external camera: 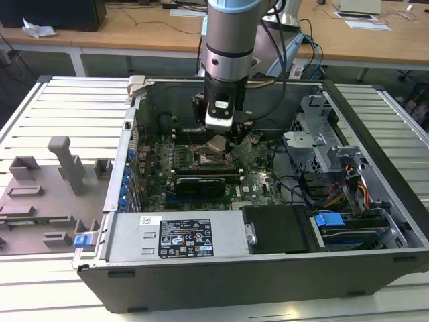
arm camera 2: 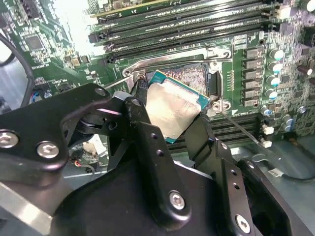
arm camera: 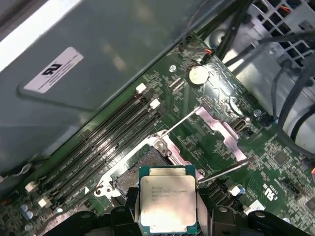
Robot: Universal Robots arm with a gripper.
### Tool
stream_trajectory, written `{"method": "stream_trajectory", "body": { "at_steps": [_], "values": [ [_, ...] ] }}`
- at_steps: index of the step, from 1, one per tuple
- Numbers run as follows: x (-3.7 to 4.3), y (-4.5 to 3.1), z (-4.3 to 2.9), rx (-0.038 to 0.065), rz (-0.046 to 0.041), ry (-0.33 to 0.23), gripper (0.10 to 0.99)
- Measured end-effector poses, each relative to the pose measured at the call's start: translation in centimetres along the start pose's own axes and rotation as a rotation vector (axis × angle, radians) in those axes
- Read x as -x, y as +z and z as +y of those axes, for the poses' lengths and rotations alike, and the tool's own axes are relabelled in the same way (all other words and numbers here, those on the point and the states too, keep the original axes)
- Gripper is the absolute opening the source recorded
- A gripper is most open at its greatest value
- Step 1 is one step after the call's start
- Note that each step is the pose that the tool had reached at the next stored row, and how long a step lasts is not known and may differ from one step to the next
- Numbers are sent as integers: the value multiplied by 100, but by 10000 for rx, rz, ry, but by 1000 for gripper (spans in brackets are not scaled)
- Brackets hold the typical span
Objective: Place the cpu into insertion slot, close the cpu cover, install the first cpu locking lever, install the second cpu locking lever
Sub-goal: 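Place the cpu into insertion slot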
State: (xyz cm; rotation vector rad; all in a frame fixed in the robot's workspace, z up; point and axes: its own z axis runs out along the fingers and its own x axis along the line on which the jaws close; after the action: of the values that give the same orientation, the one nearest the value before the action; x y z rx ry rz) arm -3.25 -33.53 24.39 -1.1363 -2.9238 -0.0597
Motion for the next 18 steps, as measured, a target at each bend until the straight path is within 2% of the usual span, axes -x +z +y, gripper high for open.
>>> {"method": "stream_trajectory", "body": {
  "at_steps": [4,10,18],
  "values": [
    [0,3,0,9,-16,476,541],
    [0,9,0,29,-55,1621,541],
    [0,15,0,48,-93,2698,541]
  ]
}}
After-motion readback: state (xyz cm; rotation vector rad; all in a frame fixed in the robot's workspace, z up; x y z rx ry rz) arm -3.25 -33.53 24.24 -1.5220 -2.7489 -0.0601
